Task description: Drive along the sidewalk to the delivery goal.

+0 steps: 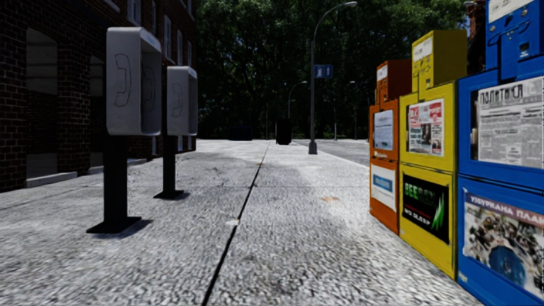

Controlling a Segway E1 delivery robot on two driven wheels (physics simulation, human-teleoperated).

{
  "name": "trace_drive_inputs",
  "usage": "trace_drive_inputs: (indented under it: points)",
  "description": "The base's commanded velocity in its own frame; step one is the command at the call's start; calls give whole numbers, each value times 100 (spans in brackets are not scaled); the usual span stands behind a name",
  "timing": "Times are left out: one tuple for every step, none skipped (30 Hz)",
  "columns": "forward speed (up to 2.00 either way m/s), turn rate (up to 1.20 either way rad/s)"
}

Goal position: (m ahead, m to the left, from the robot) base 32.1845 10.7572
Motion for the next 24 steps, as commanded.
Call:
trace_drive_inputs:
  points:
    - [200,0]
    - [200,0]
    - [200,0]
    - [200,0]
    - [200,0]
    - [200,0]
    - [200,0]
    - [200,0]
    - [200,0]
    - [200,0]
    - [200,0]
    - [200,0]
    - [200,0]
    - [200,0]
    - [200,0]
    - [200,0]
    - [200,0]
    - [200,0]
    - [200,0]
    - [200,0]
    - [200,0]
    - [200,0]
    - [200,0]
    - [200,0]
